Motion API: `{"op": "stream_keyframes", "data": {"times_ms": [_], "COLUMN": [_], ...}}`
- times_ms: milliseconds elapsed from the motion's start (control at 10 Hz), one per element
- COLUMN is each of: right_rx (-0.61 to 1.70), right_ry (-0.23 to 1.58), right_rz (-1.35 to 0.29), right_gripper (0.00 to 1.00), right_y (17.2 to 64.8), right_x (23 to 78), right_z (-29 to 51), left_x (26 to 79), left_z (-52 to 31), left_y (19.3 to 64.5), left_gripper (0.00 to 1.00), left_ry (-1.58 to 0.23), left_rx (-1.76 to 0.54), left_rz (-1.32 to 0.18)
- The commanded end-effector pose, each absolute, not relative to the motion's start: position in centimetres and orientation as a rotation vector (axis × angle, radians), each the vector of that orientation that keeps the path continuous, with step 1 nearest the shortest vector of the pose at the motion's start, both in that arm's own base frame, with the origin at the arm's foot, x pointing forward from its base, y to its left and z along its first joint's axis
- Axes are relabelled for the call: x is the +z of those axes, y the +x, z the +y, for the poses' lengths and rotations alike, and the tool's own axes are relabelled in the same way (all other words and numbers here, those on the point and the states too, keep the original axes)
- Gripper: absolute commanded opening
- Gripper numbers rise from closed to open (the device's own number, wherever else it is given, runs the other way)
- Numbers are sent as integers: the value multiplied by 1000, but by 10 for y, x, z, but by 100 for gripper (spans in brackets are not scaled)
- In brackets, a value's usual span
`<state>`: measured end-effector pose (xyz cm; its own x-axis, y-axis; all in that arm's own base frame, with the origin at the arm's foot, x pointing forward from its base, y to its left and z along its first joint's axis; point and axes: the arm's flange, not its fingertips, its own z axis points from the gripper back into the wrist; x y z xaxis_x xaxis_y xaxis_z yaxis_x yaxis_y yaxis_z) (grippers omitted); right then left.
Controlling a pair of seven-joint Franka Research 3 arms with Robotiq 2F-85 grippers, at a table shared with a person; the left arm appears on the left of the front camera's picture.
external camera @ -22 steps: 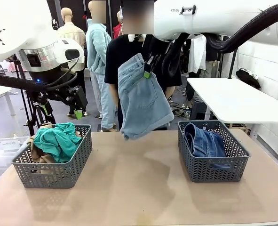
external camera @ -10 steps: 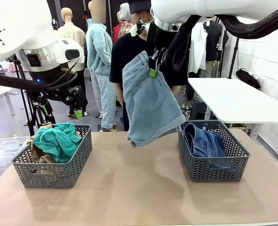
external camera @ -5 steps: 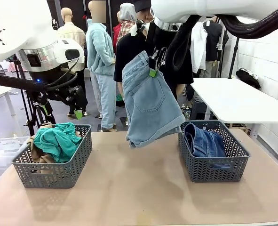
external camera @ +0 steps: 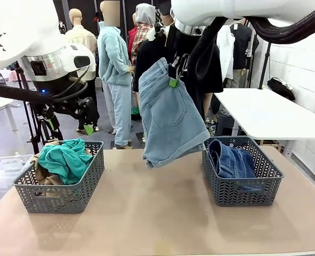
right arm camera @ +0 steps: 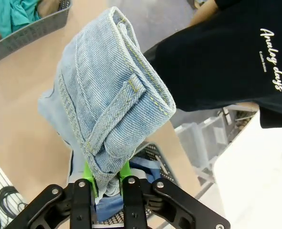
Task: Sort the tops and bottoms.
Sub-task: Sort the clothes according to human instructions.
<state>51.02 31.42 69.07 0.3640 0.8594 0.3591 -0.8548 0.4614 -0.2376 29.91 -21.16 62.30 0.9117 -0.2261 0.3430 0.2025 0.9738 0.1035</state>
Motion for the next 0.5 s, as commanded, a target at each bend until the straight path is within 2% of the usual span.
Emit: {"op": "stream_keyframes", "data": {"times_ms": [0, 400], "right_rx": [1102, 1102], "right_ry": [-17, -17], "right_rz": [-487, -487], "right_gripper": [0, 0], "right_y": [512, 512], "right_x": [695, 695], "right_z": [315, 315], "left_x": [623, 623], "left_z": [-208, -208], "left_y": [299, 299], "left_gripper": [100, 100], "left_ry": [69, 69], "left_rx": [-222, -222], "left_rz": [-356, -356]}}
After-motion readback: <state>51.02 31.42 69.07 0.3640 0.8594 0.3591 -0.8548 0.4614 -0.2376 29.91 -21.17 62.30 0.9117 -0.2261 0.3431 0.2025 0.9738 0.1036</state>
